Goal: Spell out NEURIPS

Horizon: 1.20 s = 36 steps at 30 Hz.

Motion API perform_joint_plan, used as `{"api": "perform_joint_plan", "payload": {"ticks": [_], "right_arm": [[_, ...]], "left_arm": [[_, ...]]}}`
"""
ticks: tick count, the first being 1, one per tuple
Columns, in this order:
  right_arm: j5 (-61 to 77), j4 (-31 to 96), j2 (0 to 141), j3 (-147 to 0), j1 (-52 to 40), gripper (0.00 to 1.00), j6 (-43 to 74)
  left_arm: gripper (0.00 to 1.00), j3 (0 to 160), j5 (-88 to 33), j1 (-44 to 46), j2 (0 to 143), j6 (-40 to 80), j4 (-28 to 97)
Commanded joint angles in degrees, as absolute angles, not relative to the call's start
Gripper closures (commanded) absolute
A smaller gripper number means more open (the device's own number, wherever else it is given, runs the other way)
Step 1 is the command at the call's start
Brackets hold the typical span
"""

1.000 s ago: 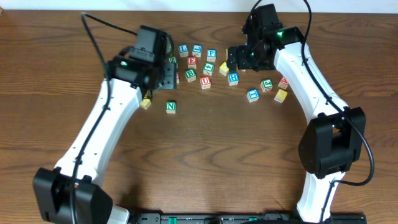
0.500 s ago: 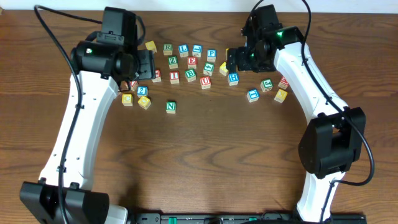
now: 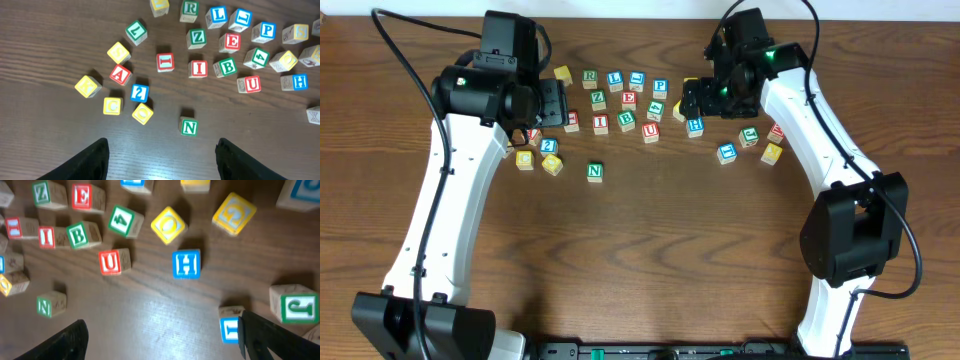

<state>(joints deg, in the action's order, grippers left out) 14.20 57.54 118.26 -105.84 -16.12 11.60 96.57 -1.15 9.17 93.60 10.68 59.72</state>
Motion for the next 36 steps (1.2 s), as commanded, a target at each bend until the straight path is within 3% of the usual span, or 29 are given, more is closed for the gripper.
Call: {"api": "perform_joint_plan", "payload": {"ticks": [1,24,36], "right_arm": [[15.79,59.68,118.3,-108.81,-16.62,0.09,10.63],[7.79,77.95,118.3,-134.89,-16.6,0.13,12.23],[2.39,78.28,118.45,-135.15,-16.49,0.13,16.51]], "left_arm": [[0.32,97.95,-0.62,8.45,92.49,11.2,59.16],[0.32,97.89,-0.6,7.29,94.13,11.16,57.56],[0.32,97.73,-0.6,7.29,94.41,11.18,57.6]]}}
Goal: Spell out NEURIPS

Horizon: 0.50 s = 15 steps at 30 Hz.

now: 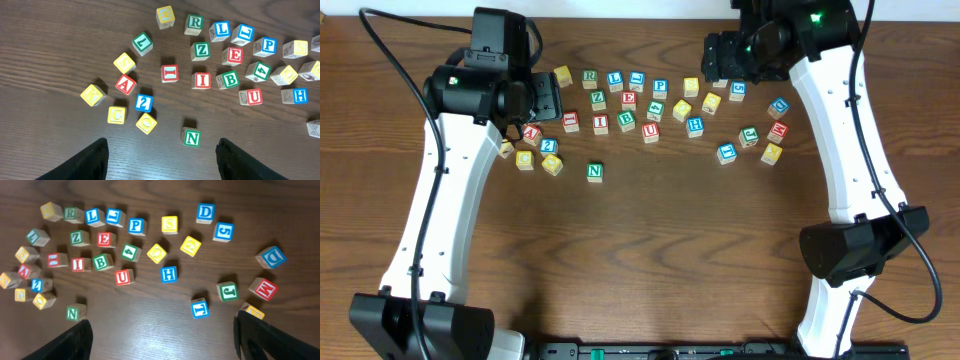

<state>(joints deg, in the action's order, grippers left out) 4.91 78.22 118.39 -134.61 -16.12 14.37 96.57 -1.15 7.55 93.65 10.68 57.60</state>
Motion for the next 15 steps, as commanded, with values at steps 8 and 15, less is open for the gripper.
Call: {"api": "perform_joint_plan", "payload": {"ticks": [8,15], "right_arm": [[1.78,78.17,118.74,-135.15,-16.49,0.11,16.69],[1.83,78.67,119.98,-135.13,-16.56,0.09,16.69]], "left_arm": [[0.32,97.73,-0.62,7.29,94.41,11.18,57.6],[0.32,97.73,-0.62,7.29,94.41,11.2,57.58]]}}
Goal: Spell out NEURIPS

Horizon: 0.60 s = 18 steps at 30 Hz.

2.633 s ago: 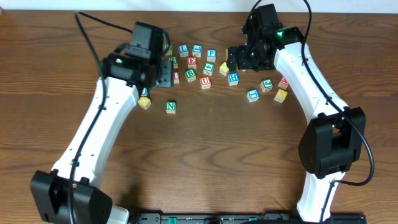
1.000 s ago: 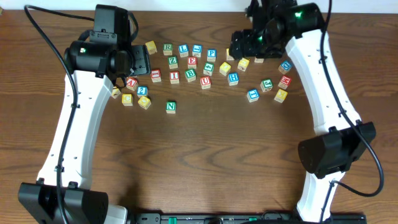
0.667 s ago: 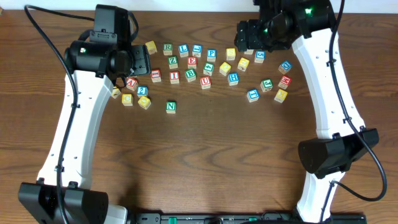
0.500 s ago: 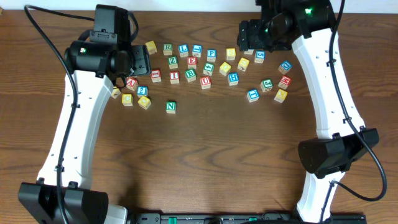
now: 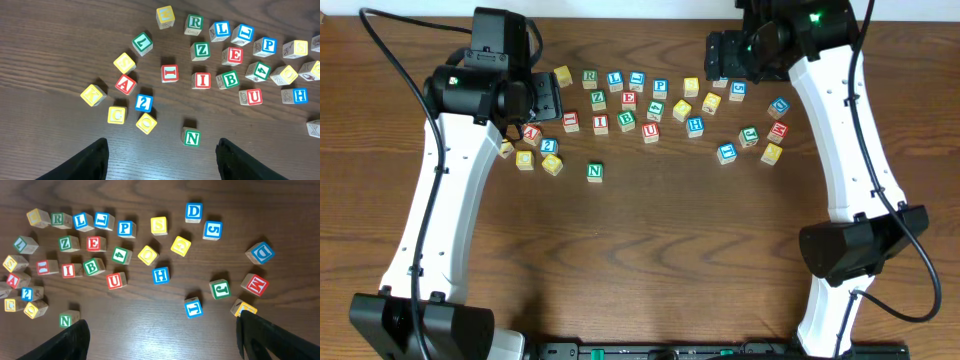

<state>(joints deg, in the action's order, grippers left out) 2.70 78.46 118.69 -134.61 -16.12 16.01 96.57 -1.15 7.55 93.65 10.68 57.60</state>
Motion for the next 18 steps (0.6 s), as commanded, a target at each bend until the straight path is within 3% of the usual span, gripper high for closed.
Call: {"api": "perform_joint_plan", "payload": {"ticks": [1,18], "right_arm": [[1.83,78.7,120.14,-135.13,-16.56,0.09,16.69],[2.11,78.22,121.84,-135.13,-16.62,0.06,16.71]], "left_arm": [[0.32,97.73,-0.62,7.29,94.41,11.2,57.58],[0.32,97.73,-0.62,7.29,94.41,11.2,57.54]]}}
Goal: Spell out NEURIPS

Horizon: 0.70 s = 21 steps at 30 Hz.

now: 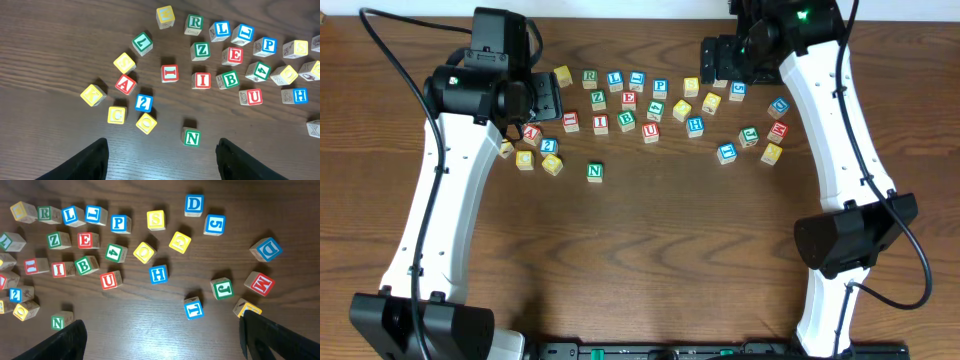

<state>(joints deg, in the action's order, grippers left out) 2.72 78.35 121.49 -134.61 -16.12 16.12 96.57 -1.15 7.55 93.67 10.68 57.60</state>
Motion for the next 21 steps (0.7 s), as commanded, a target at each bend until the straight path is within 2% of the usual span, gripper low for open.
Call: {"api": "perform_joint_plan", "payload": {"ticks": [1,21], "right_arm": [[2.11,78.22,121.84,-135.13,-16.62,0.06,16.71],[2.09,77.69,121.86,-135.13,-17.26,0.05,16.71]], "left_arm": [[0.32,97.73,-0.62,7.29,94.41,11.2,57.54],[0.32,97.73,-0.64,7.31,94.43,11.25,55.31]]}}
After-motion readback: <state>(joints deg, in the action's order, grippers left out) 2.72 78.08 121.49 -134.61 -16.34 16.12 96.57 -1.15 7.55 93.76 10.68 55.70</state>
